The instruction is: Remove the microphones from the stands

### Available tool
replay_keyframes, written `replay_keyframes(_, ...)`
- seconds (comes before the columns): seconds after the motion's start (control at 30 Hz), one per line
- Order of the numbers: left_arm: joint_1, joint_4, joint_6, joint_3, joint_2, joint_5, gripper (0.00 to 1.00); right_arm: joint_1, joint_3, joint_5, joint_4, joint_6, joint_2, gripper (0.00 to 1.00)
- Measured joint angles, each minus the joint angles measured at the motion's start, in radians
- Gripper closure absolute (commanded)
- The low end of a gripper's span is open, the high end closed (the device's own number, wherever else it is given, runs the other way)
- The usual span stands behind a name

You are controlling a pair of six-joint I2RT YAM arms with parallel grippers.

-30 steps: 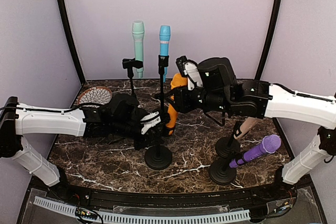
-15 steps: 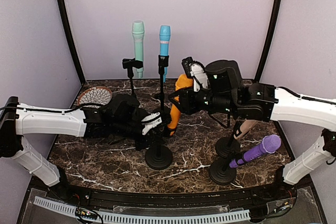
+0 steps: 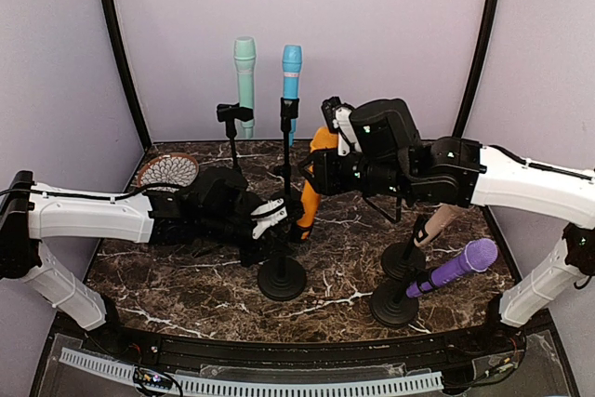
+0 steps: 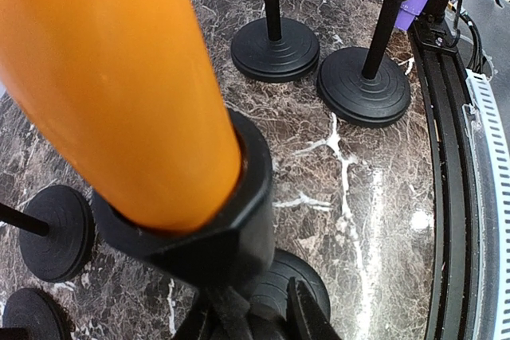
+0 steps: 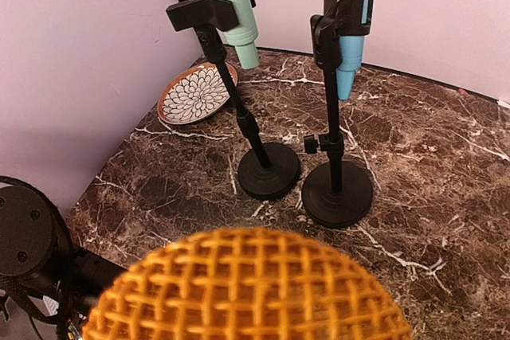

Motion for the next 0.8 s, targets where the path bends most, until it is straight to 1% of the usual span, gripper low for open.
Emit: replay_keyframes(0.8,0.000,0.006,0.000,0.000,0.003,0.000,1.00,0.000,0.014,0.015,-0.015,0.017,0.006,0.89)
